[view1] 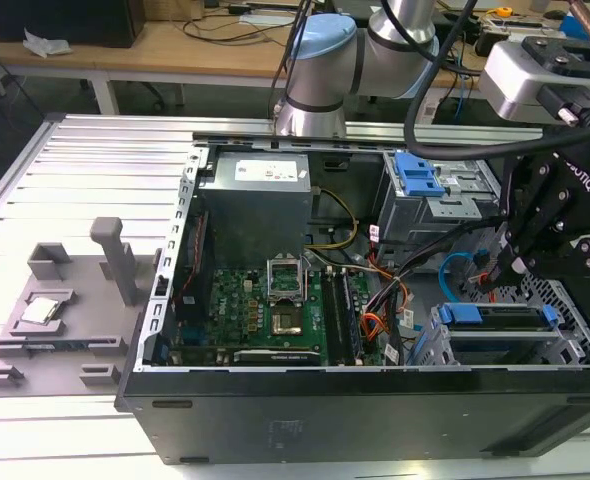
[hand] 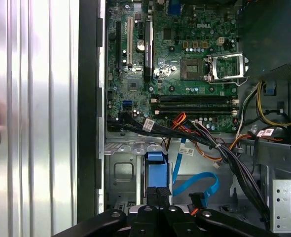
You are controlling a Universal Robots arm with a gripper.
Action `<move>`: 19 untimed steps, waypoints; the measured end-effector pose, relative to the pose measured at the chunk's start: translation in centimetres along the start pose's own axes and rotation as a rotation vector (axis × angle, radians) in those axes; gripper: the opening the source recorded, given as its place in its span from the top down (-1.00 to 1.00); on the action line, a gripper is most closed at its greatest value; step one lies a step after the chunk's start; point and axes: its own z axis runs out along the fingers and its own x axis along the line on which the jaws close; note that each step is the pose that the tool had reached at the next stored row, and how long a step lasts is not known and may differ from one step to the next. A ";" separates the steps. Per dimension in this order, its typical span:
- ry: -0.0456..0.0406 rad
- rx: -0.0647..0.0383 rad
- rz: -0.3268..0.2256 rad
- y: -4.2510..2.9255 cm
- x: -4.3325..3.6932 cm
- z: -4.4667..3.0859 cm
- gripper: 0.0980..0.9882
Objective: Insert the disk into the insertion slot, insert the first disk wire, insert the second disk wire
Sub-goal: 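Insert the disk into the insertion slot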
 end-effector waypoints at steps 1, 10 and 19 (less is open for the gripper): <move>0.0003 0.000 0.000 -0.02 0.00 0.05 0.98; 0.0004 -0.002 0.000 -1.55 -0.01 1.08 0.98; 0.0004 -0.002 0.000 -1.82 -0.02 1.16 0.98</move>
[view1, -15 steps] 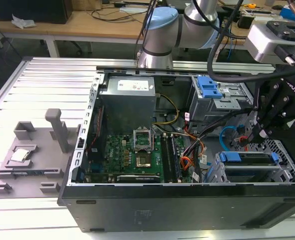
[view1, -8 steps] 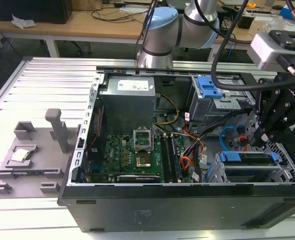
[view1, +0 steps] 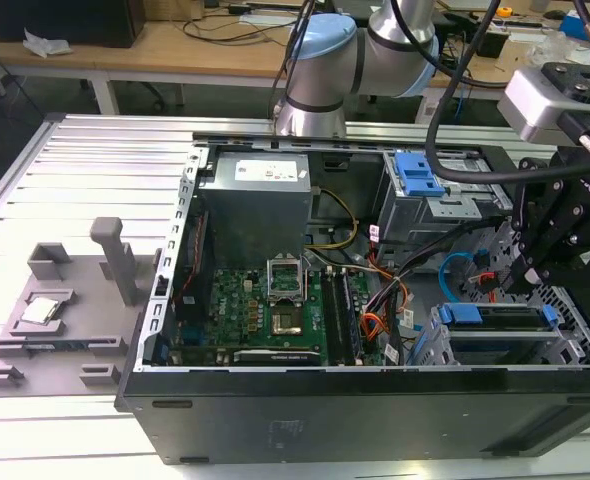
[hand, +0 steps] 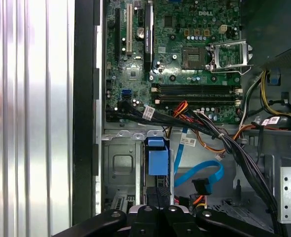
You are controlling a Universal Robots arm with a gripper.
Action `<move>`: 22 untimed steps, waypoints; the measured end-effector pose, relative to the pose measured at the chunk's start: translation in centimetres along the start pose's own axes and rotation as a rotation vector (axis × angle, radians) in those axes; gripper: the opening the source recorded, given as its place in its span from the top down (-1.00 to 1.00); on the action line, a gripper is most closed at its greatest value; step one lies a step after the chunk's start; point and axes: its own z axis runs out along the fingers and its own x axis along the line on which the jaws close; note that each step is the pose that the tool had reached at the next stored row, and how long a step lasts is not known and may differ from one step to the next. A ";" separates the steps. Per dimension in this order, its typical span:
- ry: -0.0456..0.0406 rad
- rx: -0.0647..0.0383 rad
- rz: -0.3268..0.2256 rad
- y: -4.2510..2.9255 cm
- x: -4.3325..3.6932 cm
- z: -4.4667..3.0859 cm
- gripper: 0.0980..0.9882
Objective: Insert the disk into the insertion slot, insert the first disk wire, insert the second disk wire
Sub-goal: 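Insert the disk into the insertion slot, then insert the first disk wire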
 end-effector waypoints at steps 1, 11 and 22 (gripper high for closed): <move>0.0000 0.000 0.000 0.00 0.00 0.00 0.98; -0.0002 0.000 0.000 -0.18 -0.13 0.05 0.54; -0.0004 -0.004 0.010 -1.95 -2.24 1.60 0.54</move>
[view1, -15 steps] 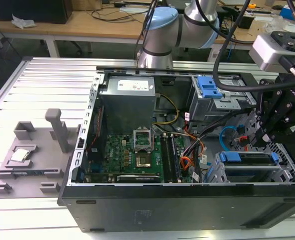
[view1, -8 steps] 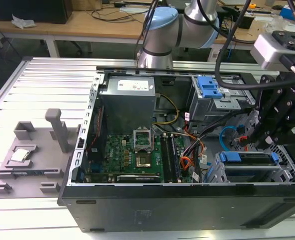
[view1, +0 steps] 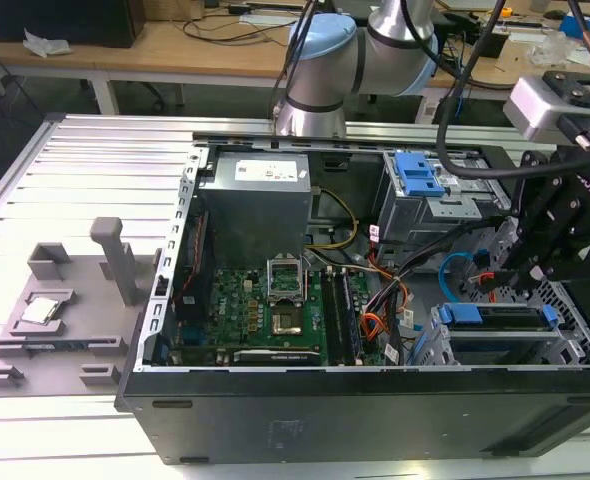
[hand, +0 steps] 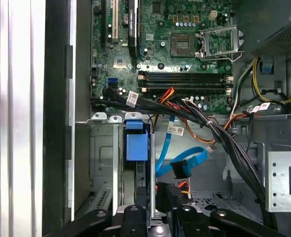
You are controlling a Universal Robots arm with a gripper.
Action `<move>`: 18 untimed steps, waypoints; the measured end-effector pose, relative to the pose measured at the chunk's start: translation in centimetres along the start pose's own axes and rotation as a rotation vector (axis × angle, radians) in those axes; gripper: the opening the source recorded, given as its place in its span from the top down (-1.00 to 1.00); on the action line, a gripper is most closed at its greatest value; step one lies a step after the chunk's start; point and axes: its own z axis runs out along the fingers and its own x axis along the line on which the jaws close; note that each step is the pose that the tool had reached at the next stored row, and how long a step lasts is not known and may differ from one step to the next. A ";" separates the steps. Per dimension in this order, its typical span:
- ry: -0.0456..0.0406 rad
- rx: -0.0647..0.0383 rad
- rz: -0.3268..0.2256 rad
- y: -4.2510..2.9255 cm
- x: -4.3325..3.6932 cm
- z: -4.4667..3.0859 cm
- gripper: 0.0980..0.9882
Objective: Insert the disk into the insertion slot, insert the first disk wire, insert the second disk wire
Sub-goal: 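Insert the first disk wire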
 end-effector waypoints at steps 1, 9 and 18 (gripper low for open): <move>-0.0004 0.000 0.009 -0.01 -0.05 0.17 0.54; -0.0011 0.000 0.021 -0.07 -0.48 0.88 0.54; -0.0010 0.000 0.021 -0.07 -0.47 0.89 0.84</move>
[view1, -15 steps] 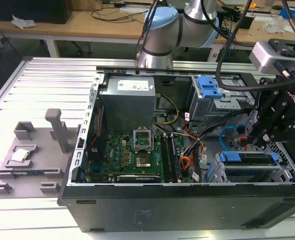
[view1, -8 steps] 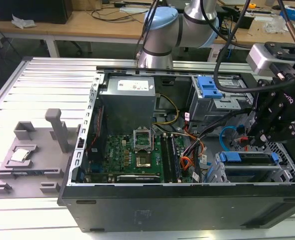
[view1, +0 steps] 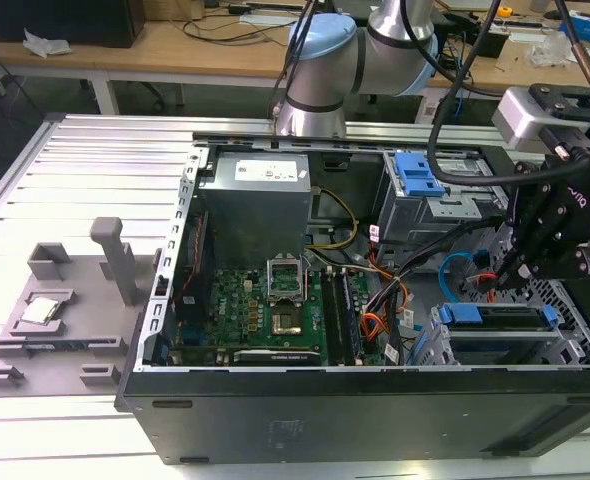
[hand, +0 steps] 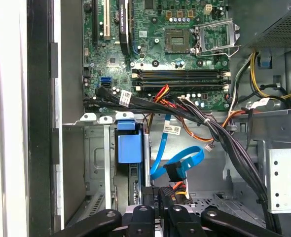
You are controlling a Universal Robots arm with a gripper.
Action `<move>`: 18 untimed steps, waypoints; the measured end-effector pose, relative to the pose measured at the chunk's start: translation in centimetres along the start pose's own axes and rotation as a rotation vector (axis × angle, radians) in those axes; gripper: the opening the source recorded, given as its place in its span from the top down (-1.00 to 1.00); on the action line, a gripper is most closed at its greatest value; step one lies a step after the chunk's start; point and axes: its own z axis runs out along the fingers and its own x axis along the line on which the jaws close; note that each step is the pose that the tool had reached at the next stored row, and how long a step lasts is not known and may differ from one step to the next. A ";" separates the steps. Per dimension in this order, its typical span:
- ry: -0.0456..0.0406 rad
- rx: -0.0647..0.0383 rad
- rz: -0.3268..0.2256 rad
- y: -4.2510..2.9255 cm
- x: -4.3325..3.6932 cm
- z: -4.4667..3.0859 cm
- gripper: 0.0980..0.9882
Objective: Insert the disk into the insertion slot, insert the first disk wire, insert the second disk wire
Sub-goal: 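Insert the first disk wire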
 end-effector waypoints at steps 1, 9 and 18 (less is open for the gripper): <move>-0.0002 0.000 0.000 -0.01 0.08 0.01 0.84; 0.0000 -0.002 0.000 -1.28 1.13 0.81 0.84; -0.0001 -0.002 0.000 -1.56 1.34 1.45 0.84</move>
